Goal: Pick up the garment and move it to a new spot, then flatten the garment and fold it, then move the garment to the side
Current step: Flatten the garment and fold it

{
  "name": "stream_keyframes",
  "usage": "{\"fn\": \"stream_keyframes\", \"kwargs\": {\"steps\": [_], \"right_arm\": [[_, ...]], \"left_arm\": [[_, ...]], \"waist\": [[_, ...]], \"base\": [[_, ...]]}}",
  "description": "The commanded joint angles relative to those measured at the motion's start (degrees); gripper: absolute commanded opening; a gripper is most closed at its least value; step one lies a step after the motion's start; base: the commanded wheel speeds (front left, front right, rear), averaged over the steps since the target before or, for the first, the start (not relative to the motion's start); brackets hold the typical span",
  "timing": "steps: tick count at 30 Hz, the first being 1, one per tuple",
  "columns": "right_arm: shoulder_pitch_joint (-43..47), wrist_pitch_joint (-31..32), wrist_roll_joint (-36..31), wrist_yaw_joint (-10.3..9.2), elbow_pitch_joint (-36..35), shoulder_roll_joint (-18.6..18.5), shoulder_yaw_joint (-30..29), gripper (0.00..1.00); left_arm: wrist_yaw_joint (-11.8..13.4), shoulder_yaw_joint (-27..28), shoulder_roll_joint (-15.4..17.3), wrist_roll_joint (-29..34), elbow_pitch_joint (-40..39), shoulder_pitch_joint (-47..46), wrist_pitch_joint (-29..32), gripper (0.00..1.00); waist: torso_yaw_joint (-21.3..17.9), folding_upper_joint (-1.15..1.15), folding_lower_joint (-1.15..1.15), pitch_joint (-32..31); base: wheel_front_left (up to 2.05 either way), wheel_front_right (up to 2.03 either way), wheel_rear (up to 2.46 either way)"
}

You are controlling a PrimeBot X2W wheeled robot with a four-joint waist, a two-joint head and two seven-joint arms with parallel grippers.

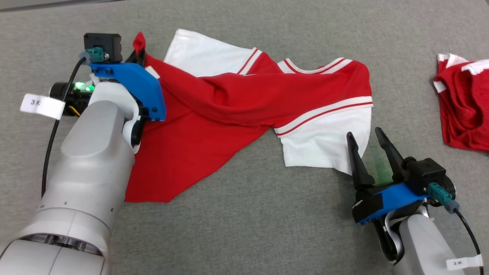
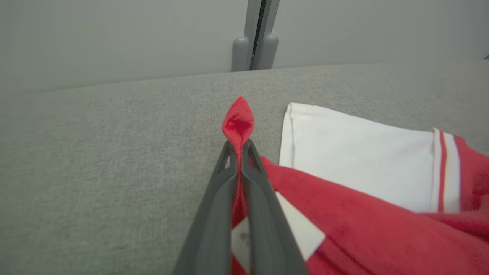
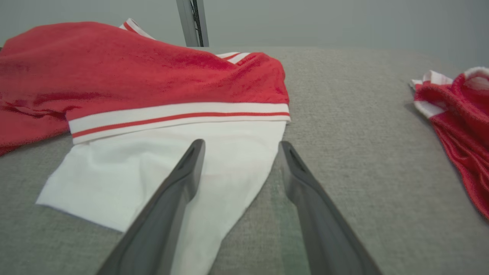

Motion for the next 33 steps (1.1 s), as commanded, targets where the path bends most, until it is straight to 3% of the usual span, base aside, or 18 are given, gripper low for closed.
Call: {"fn": "stream_keyframes", "kwargs": {"steps": [1, 6, 12, 24, 25, 26, 27, 28, 33], "right_arm": [[-0.2, -0.2, -0.1, -0.02, 0.1, 0.0, -0.6, 1.0], [1.8, -0.2, -0.6, -0.01, 1.0, 0.0, -2.3, 1.0], [4.6, -0.2, -0.8, -0.02, 2.2, -0.1, -3.4, 1.0], [11.8, -0.2, 0.0, -0.01, 4.8, 0.0, -3.4, 1.0], [12.3, -0.2, 0.1, -0.01, 4.9, -0.1, -3.3, 1.0], [12.7, -0.2, 0.2, -0.02, 5.0, -0.1, -3.1, 1.0], [13.1, -0.2, 0.3, -0.02, 5.2, 0.0, -2.9, 1.0], [13.5, -0.2, 0.3, -0.02, 5.3, 0.0, -2.6, 1.0], [14.8, -0.2, 1.0, -0.01, 5.5, -0.1, -1.5, 1.0]], "left_arm": [[-0.4, -0.3, -0.1, 0.0, -1.0, 0.5, -3.1, 0.0], [-1.2, 0.1, -1.3, -1.3, -3.5, 2.5, -11.1, 0.0], [-1.4, 2.0, -1.8, -2.1, -11.1, 8.1, -12.6, 0.0], [1.6, 13.4, -2.4, 1.0, -37.5, 42.3, -12.6, 0.0], [1.9, 14.1, -2.5, 1.2, -38.7, 44.7, -12.6, 0.07], [2.3, 15.1, -2.5, 1.4, -39.6, 47.2, -12.6, 0.4], [2.6, 15.7, -2.5, 1.0, -40.2, 49.6, -12.7, 0.85], [3.2, 16.3, -2.5, 0.5, -40.9, 51.6, -12.7, 1.0], [6.2, 18.8, -2.6, 1.0, -44.8, 58.2, -12.7, 1.0]], "waist": [[0.8, 0.0, 0.0, -0.7], [4.4, 0.0, 0.0, -4.3], [8.1, 0.0, 0.0, -8.9], [12.3, 0.0, 0.0, -19.1], [12.4, 0.0, 0.0, -19.7], [12.5, 0.0, 0.0, -20.3], [12.5, 0.0, 0.0, -20.9], [12.5, 0.0, 0.0, -21.5], [12.3, 0.0, 0.0, -23.5]], "base": [[0.0, 0.0, 0.0], [0.0, 0.0, 0.0], [0.0, 0.0, 0.0], [0.0, 0.0, 0.0], [0.0, 0.0, 0.0], [0.0, 0.0, 0.0], [0.0, 0.0, 0.0], [0.0, 0.0, 0.0], [0.0, 0.0, 0.0]]}}
